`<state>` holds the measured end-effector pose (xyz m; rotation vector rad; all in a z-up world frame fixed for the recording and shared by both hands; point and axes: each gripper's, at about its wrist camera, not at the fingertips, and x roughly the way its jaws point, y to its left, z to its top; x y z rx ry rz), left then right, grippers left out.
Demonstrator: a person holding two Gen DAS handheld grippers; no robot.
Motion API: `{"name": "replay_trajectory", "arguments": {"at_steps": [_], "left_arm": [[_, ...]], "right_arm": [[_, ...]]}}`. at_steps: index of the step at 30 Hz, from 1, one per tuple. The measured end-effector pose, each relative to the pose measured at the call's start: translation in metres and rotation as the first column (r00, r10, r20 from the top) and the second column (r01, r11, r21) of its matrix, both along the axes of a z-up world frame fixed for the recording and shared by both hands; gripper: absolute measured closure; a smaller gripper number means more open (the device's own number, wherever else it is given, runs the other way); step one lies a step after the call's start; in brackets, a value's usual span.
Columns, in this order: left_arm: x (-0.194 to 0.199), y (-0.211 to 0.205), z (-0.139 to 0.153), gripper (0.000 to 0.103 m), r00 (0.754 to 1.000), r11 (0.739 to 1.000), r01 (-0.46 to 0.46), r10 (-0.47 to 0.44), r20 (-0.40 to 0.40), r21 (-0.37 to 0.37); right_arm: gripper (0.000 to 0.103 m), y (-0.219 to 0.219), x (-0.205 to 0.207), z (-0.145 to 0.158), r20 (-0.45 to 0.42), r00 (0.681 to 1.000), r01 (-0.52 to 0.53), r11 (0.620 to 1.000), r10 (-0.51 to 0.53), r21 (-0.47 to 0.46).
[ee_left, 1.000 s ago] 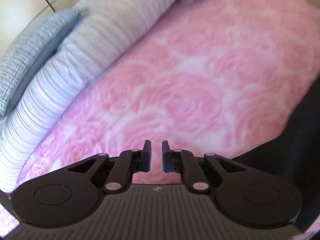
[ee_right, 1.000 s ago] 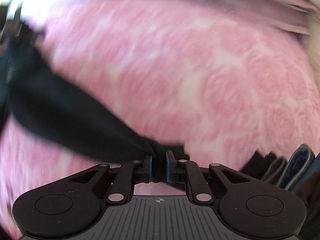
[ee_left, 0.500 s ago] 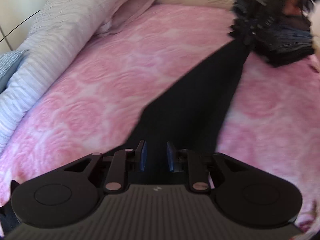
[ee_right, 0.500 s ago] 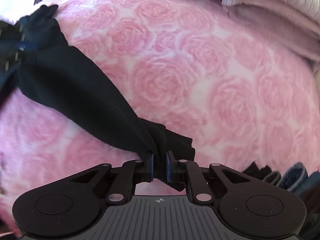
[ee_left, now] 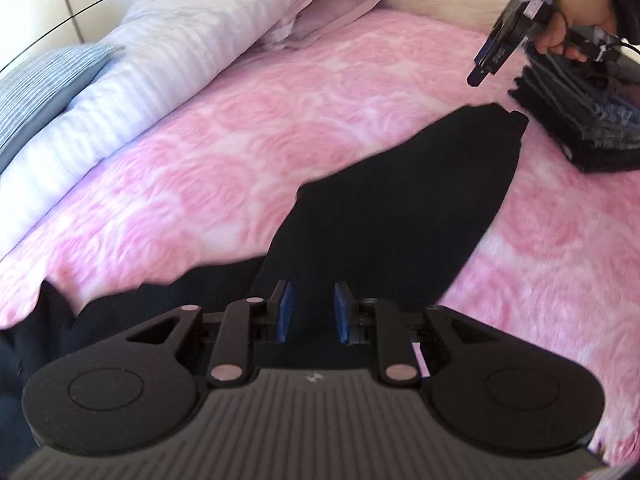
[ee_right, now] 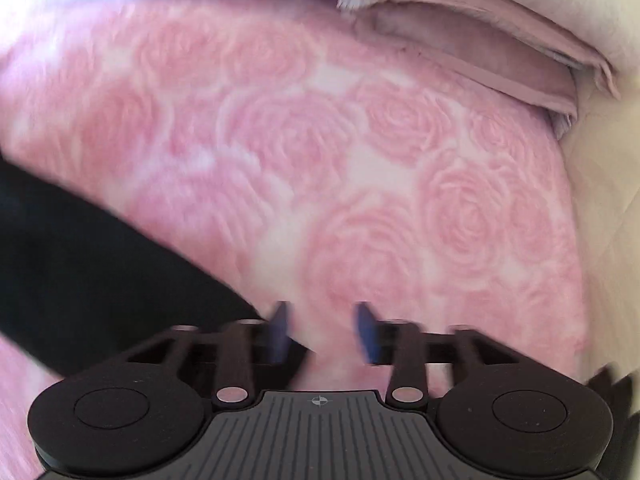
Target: Fold clothes
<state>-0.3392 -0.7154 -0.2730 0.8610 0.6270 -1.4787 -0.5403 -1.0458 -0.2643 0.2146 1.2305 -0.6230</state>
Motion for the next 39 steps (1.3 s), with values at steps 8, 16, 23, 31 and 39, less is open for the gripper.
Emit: {"name": "replay_trajectory", "arguments": {"at_steps": [8, 16, 23, 31, 39], "left_arm": [[-0.007, 0.048, -0.015, 0.083, 0.994, 0.989, -0.111, 0.109, 0.029, 0.093], [-0.023, 0.055, -0.029, 0.082, 0.995, 0.993, -0.095, 0.095, 0.011, 0.068], [-0.04, 0.068, -0.019, 0.082, 0.998, 0.995, -0.07, 0.069, 0.008, 0.076], [-0.036, 0.112, 0.007, 0.082, 0.984, 0.979, -0.178, 0.177, 0.016, 0.101], [-0.005, 0.201, 0.052, 0.077, 0.921, 0.916, -0.385, 0.374, 0.105, 0.11]], "right_arm": [[0.05, 0.08, -0.03, -0.011, 0.106, 0.975, -0.201, 0.979, 0.196, 0.037], [0.05, 0.161, -0.046, -0.081, -0.365, 0.693, -0.716, 0.652, 0.622, -0.25], [0.09, 0.151, -0.037, -0.069, -0.336, 0.784, -0.611, 0.747, 0.523, -0.262], [0.089, 0.192, -0.058, -0.063, -0.387, 0.789, -0.562, 0.815, 0.477, -0.142], [0.047, 0.207, -0.051, -0.033, -0.431, 0.835, -0.469, 0.852, 0.343, -0.231]]}}
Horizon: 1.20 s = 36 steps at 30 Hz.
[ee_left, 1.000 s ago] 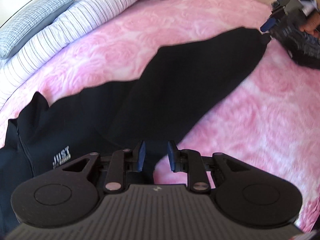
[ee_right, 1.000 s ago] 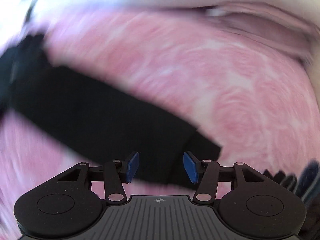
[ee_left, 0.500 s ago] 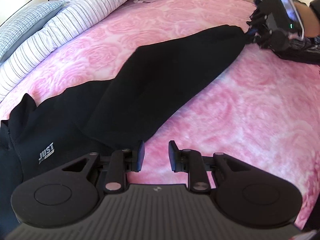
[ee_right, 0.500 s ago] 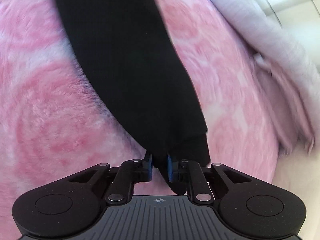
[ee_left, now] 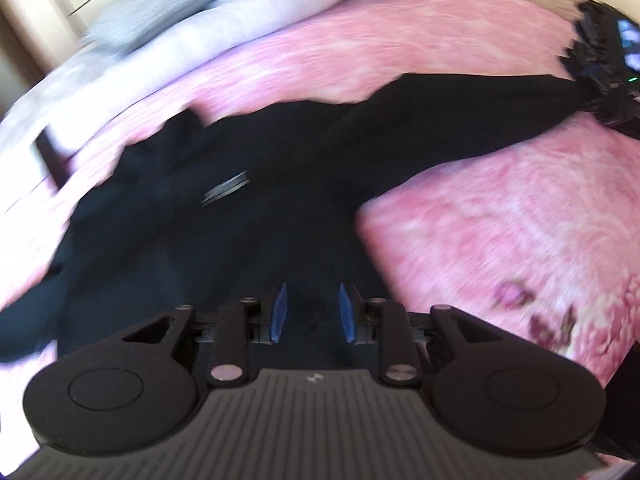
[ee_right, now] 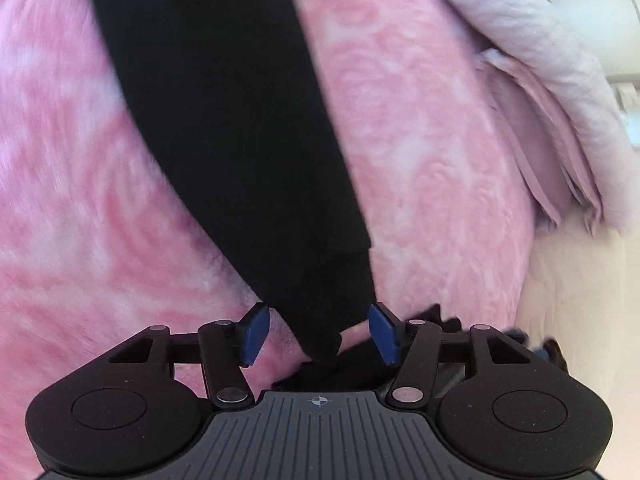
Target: Fold clothes
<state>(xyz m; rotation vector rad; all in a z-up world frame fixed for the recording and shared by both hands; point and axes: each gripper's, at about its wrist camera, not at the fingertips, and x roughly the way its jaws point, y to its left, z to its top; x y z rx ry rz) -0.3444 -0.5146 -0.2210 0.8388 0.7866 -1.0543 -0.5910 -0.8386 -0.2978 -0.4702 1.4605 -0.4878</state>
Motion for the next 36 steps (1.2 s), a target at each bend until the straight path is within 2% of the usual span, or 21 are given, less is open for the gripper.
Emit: {"name": "replay_trajectory", "arguments": {"at_steps": [4, 10, 15, 18, 22, 24, 29, 32, 34, 36], "left_arm": [[0.027, 0.063, 0.017, 0.076, 0.99, 0.99, -0.137, 0.136, 0.036, 0.02], [0.078, 0.165, 0.039, 0.073, 0.963, 0.966, -0.259, 0.259, 0.067, -0.007], [0.152, 0.252, 0.049, 0.073, 0.956, 0.96, -0.275, 0.28, 0.092, -0.058], [0.206, 0.299, 0.054, 0.073, 0.965, 0.969, -0.236, 0.243, 0.095, -0.076], [0.273, 0.352, 0.069, 0.072, 0.966, 0.981, -0.184, 0.193, 0.171, -0.066], [0.304, 0.372, 0.076, 0.072, 0.962, 0.981, -0.186, 0.194, 0.191, -0.059], [0.37, 0.417, 0.092, 0.072, 0.937, 0.96, -0.27, 0.278, 0.21, -0.07], [0.403, 0.437, 0.098, 0.072, 0.914, 0.936, -0.345, 0.353, 0.199, -0.074], [0.423, 0.446, 0.102, 0.072, 0.905, 0.929, -0.363, 0.37, 0.212, -0.069], [0.445, 0.454, 0.103, 0.071, 0.909, 0.932, -0.356, 0.363, 0.206, -0.074]], "right_arm": [[0.047, 0.042, 0.02, 0.036, 0.073, 0.997, -0.02, 0.998, 0.015, 0.068], [0.047, 0.15, 0.085, 0.079, 0.19, 0.98, -0.087, 0.987, 0.061, 0.132], [0.047, 0.258, 0.154, 0.096, 0.237, 0.967, -0.122, 0.986, 0.092, 0.115], [0.047, 0.32, 0.196, 0.105, 0.246, 0.967, -0.102, 0.989, 0.073, 0.109], [0.047, 0.399, 0.246, 0.122, 0.266, 0.964, -0.045, 0.982, -0.006, 0.186], [0.047, 0.433, 0.269, 0.13, 0.276, 0.961, -0.053, 0.975, -0.009, 0.214], [0.047, 0.485, 0.32, 0.143, 0.314, 0.949, -0.101, 0.967, 0.023, 0.234], [0.047, 0.495, 0.348, 0.145, 0.374, 0.928, -0.112, 0.96, 0.008, 0.257], [0.047, 0.499, 0.368, 0.142, 0.398, 0.917, -0.133, 0.954, 0.016, 0.27], [0.047, 0.505, 0.386, 0.14, 0.408, 0.912, -0.169, 0.946, 0.045, 0.275]]}}
